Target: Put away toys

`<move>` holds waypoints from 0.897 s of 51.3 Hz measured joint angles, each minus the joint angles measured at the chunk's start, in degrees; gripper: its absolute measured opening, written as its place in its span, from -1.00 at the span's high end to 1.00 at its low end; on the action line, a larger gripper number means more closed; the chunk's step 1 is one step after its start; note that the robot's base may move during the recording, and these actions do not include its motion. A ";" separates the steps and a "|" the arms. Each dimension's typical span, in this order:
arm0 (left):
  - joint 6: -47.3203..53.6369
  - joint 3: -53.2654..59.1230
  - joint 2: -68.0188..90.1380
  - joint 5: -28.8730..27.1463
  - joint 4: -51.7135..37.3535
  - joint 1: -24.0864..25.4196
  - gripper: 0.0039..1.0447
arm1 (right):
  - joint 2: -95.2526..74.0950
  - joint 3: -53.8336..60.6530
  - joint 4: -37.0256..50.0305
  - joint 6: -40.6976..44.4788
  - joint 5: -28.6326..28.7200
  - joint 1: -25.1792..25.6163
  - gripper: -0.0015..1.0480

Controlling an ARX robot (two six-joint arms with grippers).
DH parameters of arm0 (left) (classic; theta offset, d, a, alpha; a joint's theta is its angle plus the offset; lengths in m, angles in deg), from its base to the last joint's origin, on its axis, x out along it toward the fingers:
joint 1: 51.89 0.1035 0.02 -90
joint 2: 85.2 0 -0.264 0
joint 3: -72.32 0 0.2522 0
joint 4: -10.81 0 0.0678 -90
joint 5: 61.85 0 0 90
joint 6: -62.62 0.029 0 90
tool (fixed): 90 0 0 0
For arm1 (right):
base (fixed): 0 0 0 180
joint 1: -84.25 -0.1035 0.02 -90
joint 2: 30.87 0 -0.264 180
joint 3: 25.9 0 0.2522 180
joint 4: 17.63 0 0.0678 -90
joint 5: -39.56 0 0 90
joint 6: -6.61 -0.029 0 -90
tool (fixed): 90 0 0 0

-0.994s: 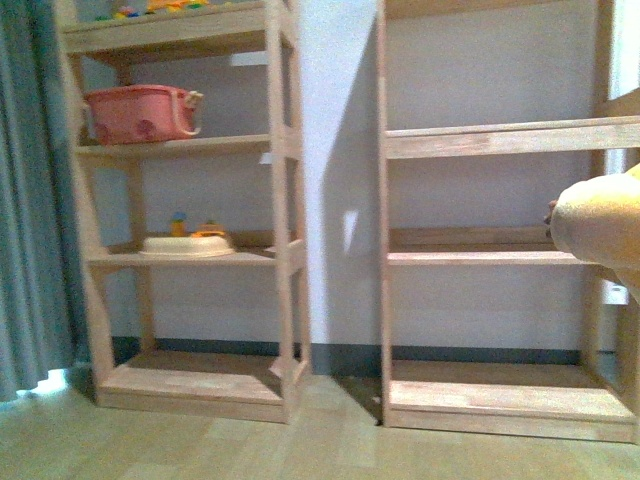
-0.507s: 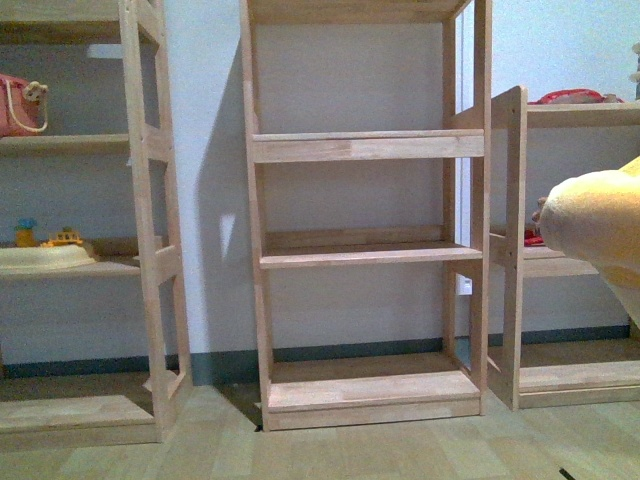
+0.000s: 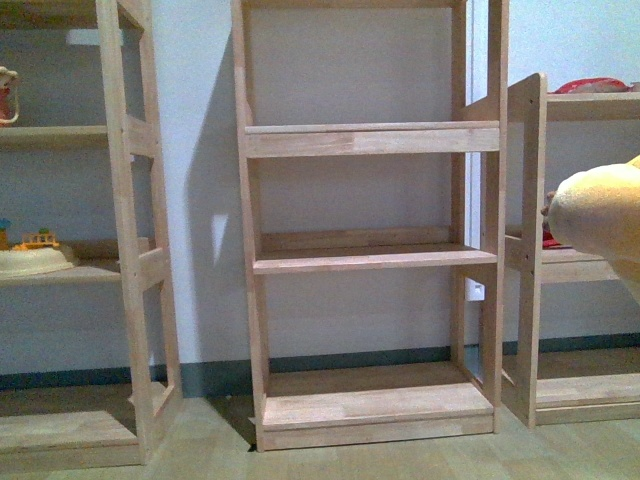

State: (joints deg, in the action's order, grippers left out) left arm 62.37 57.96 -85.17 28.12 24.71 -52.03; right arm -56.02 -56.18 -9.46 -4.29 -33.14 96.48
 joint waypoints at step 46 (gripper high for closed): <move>0.02 0.00 0.00 -0.04 0.00 0.02 -0.89 | -0.13 0.00 0.00 0.00 0.11 -0.02 0.68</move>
State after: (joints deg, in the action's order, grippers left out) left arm 62.39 57.96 -85.17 28.08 24.71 -52.01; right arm -56.15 -56.18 -9.46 -4.29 -33.03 96.46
